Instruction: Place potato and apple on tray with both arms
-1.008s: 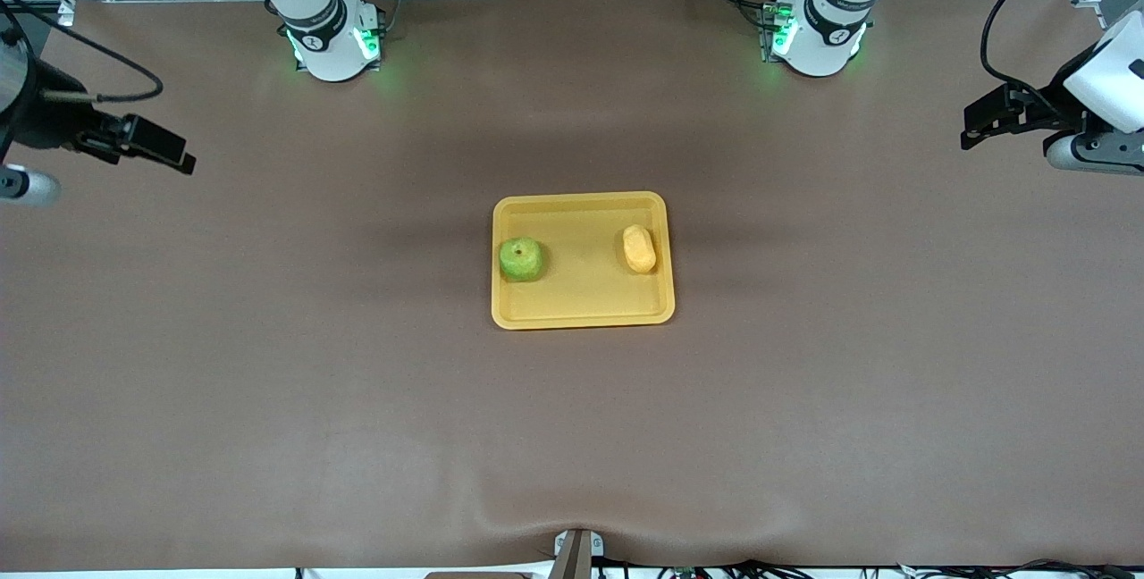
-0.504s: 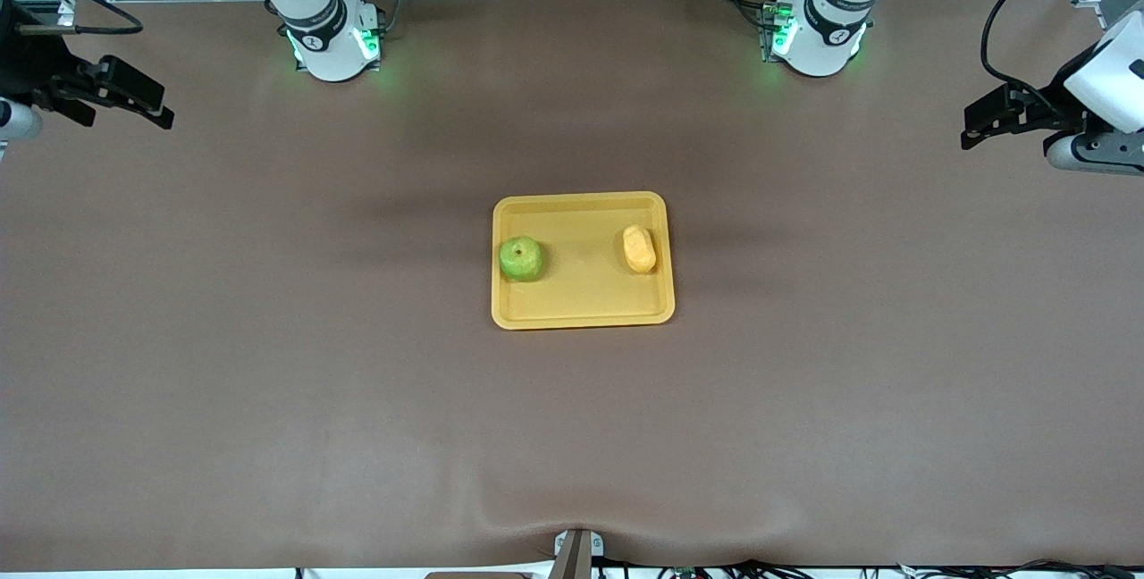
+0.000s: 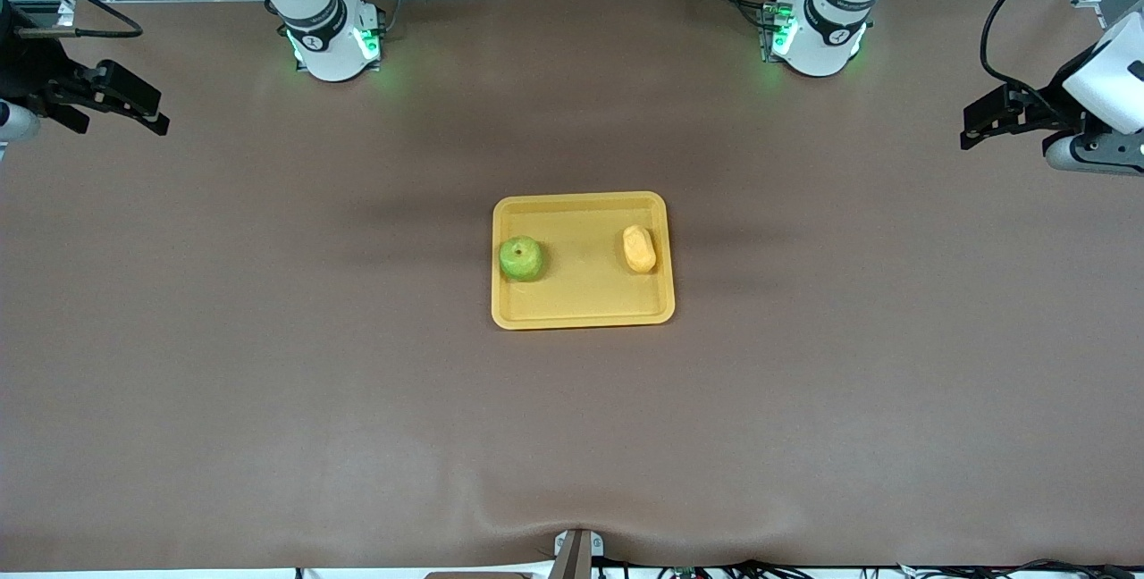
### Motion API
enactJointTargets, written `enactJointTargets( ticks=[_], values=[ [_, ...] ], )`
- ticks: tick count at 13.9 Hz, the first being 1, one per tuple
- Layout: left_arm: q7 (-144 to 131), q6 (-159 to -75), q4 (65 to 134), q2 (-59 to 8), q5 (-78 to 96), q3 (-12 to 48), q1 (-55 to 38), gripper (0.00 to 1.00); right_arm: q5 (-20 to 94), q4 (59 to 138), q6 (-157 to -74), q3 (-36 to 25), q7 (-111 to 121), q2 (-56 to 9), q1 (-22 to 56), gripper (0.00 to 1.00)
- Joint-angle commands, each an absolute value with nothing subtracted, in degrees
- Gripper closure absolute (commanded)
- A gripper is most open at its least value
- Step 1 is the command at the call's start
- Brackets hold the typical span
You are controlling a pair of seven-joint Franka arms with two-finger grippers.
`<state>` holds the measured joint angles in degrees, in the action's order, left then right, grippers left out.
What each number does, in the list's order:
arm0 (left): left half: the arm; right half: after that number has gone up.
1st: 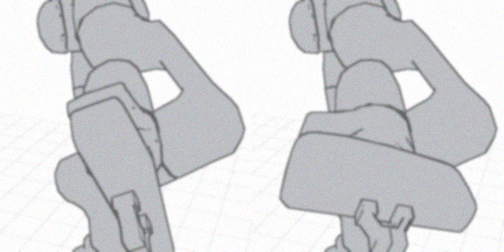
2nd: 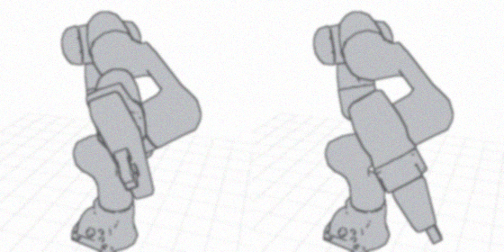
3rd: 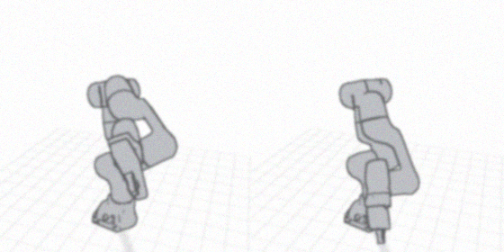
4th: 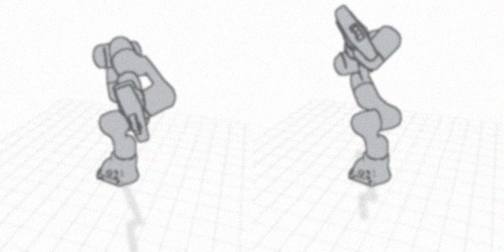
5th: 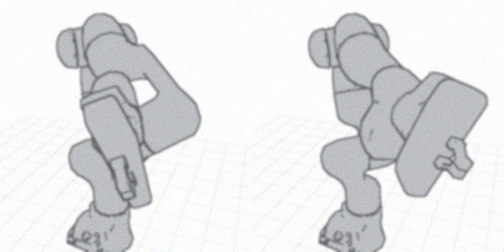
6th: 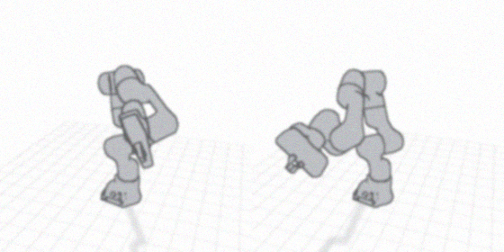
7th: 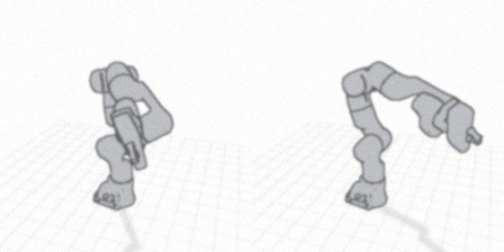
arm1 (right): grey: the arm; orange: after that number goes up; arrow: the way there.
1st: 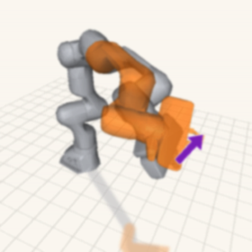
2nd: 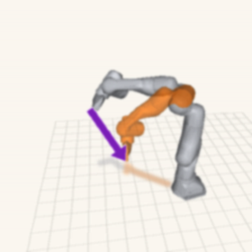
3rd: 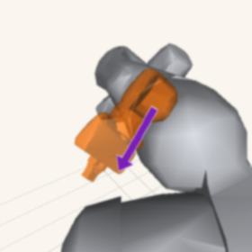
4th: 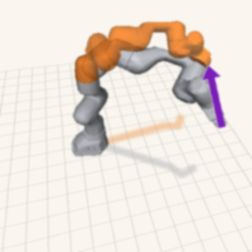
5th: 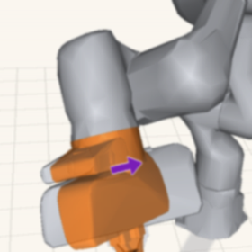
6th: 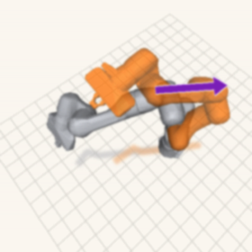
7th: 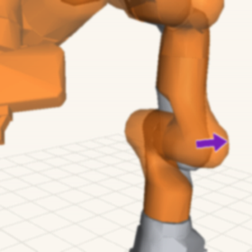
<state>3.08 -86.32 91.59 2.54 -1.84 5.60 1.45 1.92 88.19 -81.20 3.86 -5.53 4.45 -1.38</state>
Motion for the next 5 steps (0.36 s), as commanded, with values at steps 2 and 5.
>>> enactJointTargets(
  ticks=[2, 5],
  values=[
    [2.46, -85.52, 91.23, 2.46, -0.7, 5.71, 1.85, 0.0, 0.88, 89.3, -84.1, 4.13, -4.57, 5.62, -2.02, 0.0],
    [2.29, -85.52, 91.23, 2.46, -0.7, 5.71, 1.76, 0.0, 0.35, 89.47, -85.25, 4.04, -4.4, 5.54, -2.29, 0.0]
  ],
)
